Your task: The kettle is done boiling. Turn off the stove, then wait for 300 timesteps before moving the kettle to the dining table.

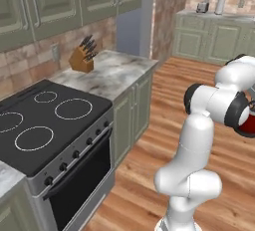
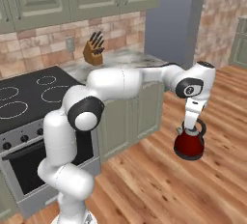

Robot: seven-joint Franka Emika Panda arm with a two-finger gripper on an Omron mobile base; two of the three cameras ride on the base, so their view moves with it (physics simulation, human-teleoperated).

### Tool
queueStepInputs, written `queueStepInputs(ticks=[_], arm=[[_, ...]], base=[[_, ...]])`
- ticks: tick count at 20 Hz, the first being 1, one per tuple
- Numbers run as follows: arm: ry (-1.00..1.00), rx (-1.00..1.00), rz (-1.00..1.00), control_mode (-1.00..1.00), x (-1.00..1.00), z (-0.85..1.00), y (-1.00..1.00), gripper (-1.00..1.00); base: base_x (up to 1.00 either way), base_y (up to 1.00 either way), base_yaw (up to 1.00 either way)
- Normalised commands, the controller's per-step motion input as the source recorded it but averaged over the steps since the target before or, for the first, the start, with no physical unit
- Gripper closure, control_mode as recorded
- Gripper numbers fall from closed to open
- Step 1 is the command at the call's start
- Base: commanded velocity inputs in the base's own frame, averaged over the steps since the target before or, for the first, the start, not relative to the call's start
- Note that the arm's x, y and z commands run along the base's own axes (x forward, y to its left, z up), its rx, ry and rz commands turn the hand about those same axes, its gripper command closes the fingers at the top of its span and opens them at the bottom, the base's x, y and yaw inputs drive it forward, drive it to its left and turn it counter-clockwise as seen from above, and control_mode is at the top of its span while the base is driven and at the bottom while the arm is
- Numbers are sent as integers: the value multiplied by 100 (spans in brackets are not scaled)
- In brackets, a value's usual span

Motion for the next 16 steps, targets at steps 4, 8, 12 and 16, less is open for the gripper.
queueStepInputs(ticks=[4, 8, 12, 16], arm=[[0, 0, 0, 100, 0, 0, 0, 100], [0, 0, 0, 100, 0, 0, 0, 100], [0, 0, 0, 100, 0, 0, 0, 100], [0, 0, 0, 100, 0, 0, 0, 100]], base=[[-16, -17, -40], [-17, -14, -40], [-13, -14, -40], [-10, -18, -39]])
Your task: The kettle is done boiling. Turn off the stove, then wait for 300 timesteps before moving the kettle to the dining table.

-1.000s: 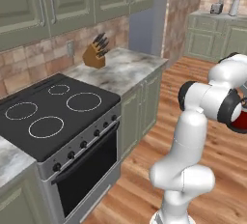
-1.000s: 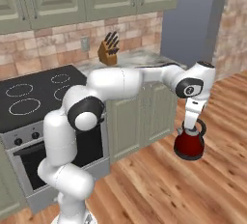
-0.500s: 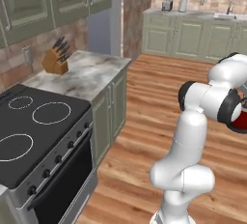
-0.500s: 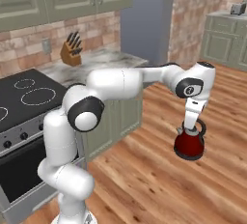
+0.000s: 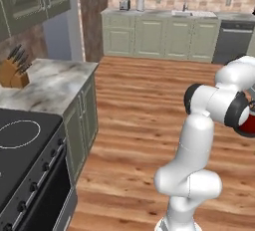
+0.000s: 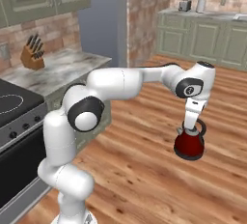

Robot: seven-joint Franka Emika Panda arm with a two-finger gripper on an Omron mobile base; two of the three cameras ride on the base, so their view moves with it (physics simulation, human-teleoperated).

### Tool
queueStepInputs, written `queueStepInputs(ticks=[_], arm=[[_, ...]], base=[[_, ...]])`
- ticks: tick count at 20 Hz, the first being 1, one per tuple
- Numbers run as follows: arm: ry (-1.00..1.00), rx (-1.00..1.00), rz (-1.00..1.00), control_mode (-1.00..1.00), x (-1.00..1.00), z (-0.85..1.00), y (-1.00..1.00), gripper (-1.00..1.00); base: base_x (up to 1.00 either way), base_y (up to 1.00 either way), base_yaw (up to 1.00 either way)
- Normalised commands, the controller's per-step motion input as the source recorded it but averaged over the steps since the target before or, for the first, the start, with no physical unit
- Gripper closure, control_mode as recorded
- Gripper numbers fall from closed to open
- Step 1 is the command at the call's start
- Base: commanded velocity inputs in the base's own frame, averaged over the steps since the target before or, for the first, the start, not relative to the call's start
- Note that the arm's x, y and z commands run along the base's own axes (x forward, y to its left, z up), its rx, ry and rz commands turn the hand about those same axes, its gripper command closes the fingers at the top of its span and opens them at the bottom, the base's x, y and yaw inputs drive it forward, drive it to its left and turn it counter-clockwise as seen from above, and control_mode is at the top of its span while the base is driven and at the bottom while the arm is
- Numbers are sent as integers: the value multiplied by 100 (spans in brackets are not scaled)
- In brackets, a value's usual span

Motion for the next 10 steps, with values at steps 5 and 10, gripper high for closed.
queueStepInputs(ticks=[5, 10], arm=[[0, 0, 0, 100, 0, 0, 0, 100], [0, 0, 0, 100, 0, 0, 0, 100]], base=[[-11, -18, -39], [0, -4, -34]])
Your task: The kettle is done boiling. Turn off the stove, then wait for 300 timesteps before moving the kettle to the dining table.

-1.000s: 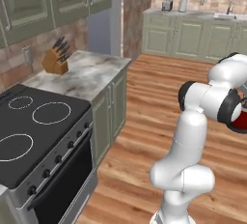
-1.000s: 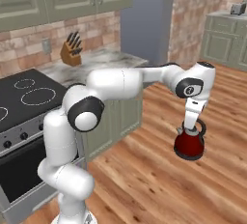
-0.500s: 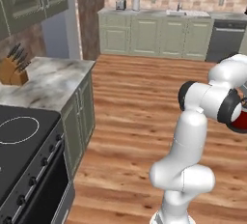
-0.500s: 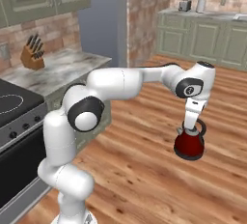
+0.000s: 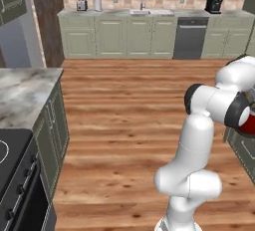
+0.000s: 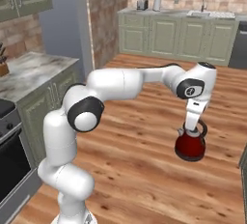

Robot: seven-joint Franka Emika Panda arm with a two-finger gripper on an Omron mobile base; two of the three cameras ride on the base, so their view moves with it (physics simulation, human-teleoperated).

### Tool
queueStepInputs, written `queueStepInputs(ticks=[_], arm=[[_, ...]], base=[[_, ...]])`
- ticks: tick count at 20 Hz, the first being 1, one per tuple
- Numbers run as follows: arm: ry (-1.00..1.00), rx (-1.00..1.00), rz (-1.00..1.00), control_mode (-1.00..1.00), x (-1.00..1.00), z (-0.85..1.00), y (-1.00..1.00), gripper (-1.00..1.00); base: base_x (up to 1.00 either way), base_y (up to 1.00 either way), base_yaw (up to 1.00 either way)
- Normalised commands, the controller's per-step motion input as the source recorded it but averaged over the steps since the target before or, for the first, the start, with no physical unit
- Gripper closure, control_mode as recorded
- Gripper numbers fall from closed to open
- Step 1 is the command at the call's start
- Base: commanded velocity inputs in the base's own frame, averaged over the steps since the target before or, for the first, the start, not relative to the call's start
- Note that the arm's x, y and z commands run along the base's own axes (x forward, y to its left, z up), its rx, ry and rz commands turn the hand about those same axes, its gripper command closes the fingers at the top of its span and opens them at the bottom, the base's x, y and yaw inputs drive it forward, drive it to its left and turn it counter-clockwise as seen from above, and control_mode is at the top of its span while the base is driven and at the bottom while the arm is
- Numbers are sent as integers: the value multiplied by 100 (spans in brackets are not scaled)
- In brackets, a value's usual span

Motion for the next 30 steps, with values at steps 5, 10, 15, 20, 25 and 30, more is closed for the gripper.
queueStepInputs(ticks=[5, 10, 15, 20, 25, 30], arm=[[0, 0, 0, 100, 0, 0, 0, 100], [0, 0, 0, 100, 0, 0, 0, 100], [0, 0, 0, 100, 0, 0, 0, 100], [0, 0, 0, 100, 0, 0, 0, 100], [0, 0, 0, 100, 0, 0, 0, 100], [0, 0, 0, 100, 0, 0, 0, 100]], base=[[34, 3, -21], [66, 5, -12], [74, 6, -10], [71, 7, -9], [63, 14, -13], [61, 31, -18]])
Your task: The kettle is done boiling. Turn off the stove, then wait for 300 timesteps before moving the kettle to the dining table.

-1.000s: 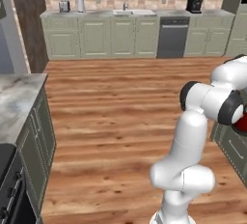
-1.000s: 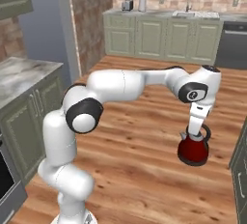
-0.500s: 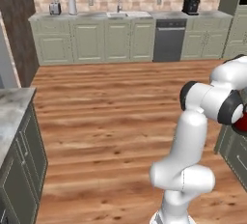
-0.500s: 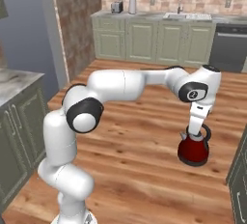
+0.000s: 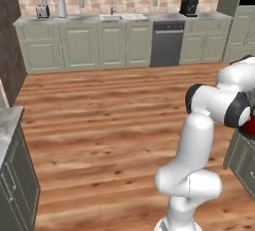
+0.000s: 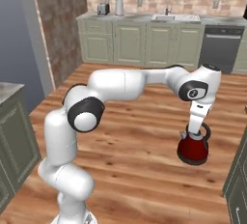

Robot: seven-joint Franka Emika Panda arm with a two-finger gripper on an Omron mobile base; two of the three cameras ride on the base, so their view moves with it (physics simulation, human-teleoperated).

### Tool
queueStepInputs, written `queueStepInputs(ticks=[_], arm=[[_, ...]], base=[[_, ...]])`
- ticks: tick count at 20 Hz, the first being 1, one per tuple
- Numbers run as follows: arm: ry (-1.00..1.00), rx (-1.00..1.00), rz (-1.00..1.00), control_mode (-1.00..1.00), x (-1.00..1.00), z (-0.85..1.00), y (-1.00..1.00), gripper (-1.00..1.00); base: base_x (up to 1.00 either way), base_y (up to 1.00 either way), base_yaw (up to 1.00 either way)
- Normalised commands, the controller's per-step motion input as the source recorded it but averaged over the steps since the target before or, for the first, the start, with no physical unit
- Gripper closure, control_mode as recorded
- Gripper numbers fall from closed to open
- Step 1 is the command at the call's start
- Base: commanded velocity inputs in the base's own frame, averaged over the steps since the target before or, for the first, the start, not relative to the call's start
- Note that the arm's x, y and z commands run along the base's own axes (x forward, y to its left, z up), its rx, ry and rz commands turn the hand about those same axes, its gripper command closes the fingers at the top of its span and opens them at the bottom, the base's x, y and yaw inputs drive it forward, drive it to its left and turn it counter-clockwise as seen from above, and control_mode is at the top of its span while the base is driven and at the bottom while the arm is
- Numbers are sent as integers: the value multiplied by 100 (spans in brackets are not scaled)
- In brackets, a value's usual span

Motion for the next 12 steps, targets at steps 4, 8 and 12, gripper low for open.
queueStepInputs(ticks=[4, 8, 12], arm=[[0, 0, 0, 100, 0, 0, 0, 100], [0, 0, 0, 100, 0, 0, 0, 100], [0, 0, 0, 100, 0, 0, 0, 100]], base=[[56, 26, -20], [48, 24, -23], [44, 25, -27]])
